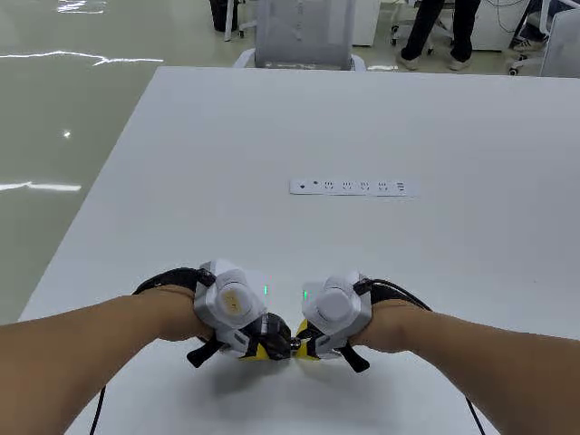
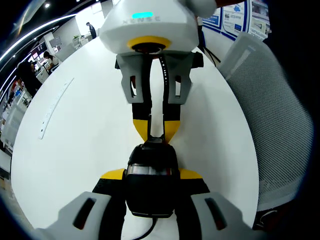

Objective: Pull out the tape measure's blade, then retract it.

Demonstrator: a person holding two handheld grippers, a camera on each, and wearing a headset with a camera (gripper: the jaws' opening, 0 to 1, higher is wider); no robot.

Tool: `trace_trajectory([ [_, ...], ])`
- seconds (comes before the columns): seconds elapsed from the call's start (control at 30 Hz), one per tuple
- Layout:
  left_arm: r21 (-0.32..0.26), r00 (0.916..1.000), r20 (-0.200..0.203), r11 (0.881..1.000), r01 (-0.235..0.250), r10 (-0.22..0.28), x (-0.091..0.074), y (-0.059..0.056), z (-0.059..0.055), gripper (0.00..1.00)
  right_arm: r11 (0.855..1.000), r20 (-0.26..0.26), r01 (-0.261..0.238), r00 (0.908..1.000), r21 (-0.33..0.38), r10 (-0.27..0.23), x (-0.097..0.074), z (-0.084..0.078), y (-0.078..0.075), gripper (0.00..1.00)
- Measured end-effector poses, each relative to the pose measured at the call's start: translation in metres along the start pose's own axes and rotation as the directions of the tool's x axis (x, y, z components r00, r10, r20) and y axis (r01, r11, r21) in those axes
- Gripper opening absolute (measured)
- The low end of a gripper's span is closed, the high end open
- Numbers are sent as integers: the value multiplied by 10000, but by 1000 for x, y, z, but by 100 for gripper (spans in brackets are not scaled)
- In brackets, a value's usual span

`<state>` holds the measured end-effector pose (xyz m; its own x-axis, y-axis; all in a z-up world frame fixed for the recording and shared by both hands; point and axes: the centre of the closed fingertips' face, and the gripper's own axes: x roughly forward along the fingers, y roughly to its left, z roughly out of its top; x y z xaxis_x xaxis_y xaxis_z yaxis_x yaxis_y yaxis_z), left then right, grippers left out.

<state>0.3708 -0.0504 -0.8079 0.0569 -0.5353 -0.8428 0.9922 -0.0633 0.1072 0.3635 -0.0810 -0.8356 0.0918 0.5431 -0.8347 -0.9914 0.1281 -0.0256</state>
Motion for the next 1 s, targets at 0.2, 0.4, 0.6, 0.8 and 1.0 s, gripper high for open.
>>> trace_trajectory([
  [0.2,-21,10000,16,10000,6,-6,0,0,0,33,9999,-21,-47,10000,106,47,-1,-1,1,12],
  [0.4,-41,10000,9,10000,-10,10,0,0,0,33,9999,-77,-72,9999,86,73,-2,-2,1,12],
  [0.6,-73,10000,16,10000,-7,7,0,1,0,33,10000,-152,-56,9999,44,57,-4,-5,1,12],
  [0.8,-90,10000,17,10000,-19,19,0,1,0,33,10000,-198,-37,9998,69,38,-5,-7,0,12],
  [1.0,-104,10000,32,9999,3,-3,1,1,0,33,9999,-243,-40,9997,106,43,-8,-9,0,12],
])
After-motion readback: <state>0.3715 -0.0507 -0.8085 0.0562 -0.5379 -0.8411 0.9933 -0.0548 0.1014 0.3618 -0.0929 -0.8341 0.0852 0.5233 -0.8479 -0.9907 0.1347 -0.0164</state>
